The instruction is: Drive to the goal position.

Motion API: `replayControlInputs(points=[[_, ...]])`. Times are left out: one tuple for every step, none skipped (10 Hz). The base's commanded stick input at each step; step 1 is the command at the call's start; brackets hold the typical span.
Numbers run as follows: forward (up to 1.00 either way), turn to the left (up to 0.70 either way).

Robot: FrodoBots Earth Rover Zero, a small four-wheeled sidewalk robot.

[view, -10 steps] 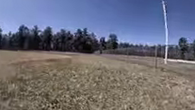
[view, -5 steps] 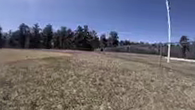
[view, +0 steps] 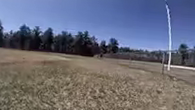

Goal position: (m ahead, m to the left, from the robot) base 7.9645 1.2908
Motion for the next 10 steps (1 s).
replayControlInputs(points=[[0.70,0.00],[0.70,0.00],[0.70,0.00],[0.70,0.00],[0.70,0.00],[0.70,0.00],[0.70,0.00],[0.70,0.00],[0.70,-0.04],[0.70,-0.35]])
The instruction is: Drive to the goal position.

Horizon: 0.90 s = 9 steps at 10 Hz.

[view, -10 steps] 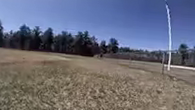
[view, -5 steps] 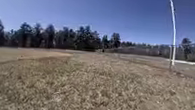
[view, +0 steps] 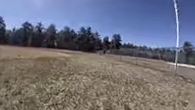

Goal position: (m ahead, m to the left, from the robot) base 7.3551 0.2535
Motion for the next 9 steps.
replayControlInputs(points=[[0.70,-0.25],[0.70,0.00],[0.70,0.00],[0.70,0.00],[0.70,0.00],[0.70,-0.22],[0.70,-0.35],[0.70,-0.30],[0.70,0.00]])
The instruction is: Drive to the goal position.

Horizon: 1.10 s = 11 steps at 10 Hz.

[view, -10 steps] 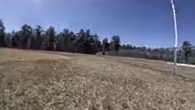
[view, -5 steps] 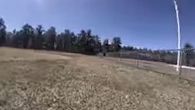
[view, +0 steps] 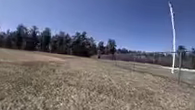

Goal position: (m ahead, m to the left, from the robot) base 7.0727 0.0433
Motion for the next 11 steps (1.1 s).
replayControlInputs(points=[[0.70,0.00],[0.70,0.00],[0.70,0.00],[0.70,0.00],[0.70,0.00],[0.70,0.00],[0.70,0.00],[0.70,0.00],[0.70,0.00],[0.70,0.00],[0.70,0.00]])
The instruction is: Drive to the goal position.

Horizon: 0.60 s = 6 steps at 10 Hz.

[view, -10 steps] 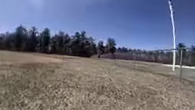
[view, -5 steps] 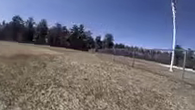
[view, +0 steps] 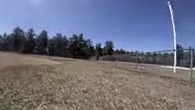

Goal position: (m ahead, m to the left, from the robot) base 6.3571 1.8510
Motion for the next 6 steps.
replayControlInputs(points=[[0.70,0.00],[0.70,0.00],[0.70,0.00],[0.70,0.00],[0.70,0.00],[0.70,0.00]])
